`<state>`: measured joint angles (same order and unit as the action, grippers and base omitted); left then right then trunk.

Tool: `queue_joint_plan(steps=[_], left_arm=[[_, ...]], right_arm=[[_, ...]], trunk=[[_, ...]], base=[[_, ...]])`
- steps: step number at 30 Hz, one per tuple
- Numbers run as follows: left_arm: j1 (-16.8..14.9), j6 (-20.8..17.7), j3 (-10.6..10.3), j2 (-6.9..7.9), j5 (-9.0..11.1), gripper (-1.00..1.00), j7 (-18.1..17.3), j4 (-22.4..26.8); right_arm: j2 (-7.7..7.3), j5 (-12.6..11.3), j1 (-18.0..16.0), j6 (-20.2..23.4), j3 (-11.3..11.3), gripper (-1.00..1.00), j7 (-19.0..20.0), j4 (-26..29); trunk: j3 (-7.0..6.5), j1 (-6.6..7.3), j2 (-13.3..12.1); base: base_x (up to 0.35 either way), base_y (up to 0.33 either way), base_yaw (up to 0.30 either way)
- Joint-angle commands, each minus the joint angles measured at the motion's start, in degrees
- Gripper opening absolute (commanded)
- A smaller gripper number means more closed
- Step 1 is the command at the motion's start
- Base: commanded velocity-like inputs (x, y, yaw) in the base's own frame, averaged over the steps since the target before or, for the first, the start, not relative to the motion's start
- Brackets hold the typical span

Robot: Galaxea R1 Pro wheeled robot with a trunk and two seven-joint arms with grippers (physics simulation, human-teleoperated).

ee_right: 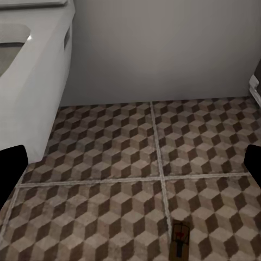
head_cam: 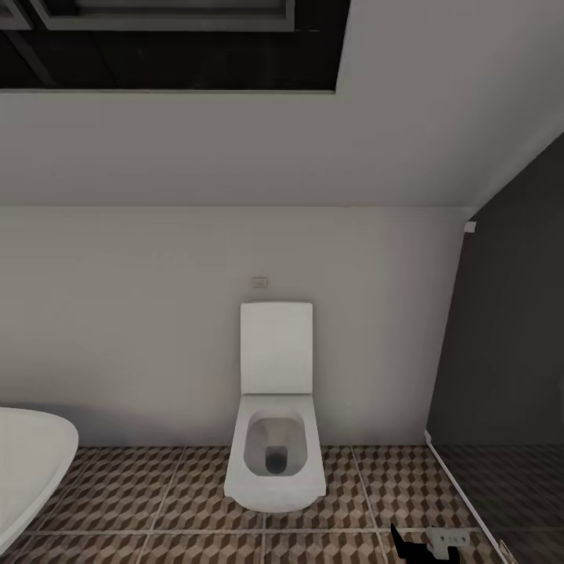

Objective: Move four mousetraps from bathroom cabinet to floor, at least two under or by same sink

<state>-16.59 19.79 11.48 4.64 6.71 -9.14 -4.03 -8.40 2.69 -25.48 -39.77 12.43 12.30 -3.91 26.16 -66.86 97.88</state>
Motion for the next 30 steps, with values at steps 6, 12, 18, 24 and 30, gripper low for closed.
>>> queue_joint_plan(steps=[6,12,18,24,30], left_arm=[[-0.11,0.26,0.21,-0.81,0.62,1.00,-0.56,-0.27],[-0.11,0.25,0.21,-1.22,0.66,1.00,-0.55,-0.27],[-0.11,0.25,0.21,-1.53,0.67,1.00,-0.53,-0.27],[-0.11,0.25,0.21,-1.74,0.67,1.00,-0.54,-0.27],[-0.11,0.25,0.21,-1.94,0.67,1.00,-0.53,-0.27]], right_arm=[[-0.04,0.27,-0.10,-0.31,0.49,1.00,0.21,-0.22],[-0.04,0.23,-0.10,-0.31,0.49,1.00,0.23,-0.25],[-0.04,0.25,-0.10,-0.31,0.49,1.00,0.22,-0.23],[-0.04,0.24,-0.10,-0.31,0.49,1.00,0.22,-0.23],[-0.04,0.25,-0.10,-0.31,0.49,1.00,0.23,-0.24]], trunk=[[0.07,0.00,0.04],[0.07,0.00,0.04],[0.07,0.00,0.04],[0.07,0.00,0.04],[0.07,0.00,0.04]], base=[[0.000,0.000,0.000],[0.000,0.000,0.000],[0.000,0.000,0.000],[0.000,0.000,0.000],[0.000,0.000,0.000]])
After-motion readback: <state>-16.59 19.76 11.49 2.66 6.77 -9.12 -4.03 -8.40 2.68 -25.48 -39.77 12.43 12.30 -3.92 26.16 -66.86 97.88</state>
